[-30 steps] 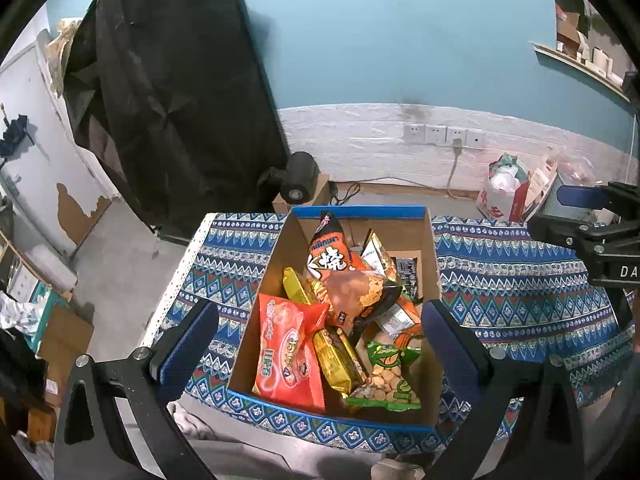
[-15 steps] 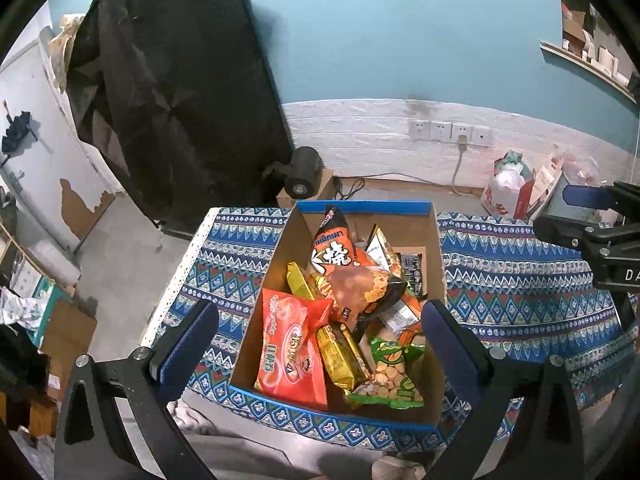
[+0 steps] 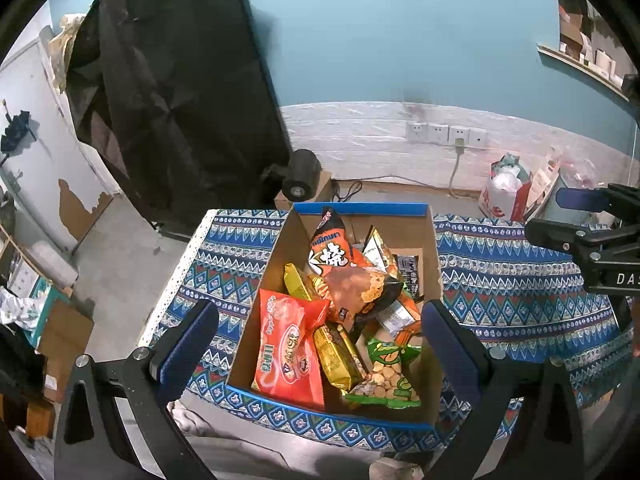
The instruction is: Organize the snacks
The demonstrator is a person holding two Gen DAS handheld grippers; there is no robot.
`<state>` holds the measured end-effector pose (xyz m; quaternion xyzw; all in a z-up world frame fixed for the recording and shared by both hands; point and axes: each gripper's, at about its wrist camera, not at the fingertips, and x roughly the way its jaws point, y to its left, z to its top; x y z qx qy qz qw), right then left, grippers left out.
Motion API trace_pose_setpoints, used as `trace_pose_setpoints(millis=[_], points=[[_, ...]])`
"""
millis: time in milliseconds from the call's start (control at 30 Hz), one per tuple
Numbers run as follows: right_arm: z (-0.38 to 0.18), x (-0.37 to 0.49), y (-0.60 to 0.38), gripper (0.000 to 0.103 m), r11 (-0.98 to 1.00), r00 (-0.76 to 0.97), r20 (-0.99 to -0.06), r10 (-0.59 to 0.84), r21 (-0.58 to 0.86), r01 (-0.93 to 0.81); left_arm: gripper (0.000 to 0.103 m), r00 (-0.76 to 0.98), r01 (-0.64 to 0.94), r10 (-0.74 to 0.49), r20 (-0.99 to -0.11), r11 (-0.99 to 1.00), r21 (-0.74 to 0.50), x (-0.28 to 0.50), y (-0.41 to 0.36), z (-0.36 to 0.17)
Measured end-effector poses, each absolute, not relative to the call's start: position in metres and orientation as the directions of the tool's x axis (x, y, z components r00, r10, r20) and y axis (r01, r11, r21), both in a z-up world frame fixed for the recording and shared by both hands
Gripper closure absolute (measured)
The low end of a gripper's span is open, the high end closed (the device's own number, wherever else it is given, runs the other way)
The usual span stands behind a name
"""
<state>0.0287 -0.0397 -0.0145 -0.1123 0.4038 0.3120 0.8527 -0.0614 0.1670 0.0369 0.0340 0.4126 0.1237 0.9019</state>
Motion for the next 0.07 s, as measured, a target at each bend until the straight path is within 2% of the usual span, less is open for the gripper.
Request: trace_pose_setpoints(millis=[67], points=[[-0.0144,0.0286,-0.0391,0.024,0.779,0.479,-0.759,0.442,0.06,-0.624,0.001,0.626,-0.193,0.249,-0.739,0.968,0.163,-0.0605,0.1676,0.0362]])
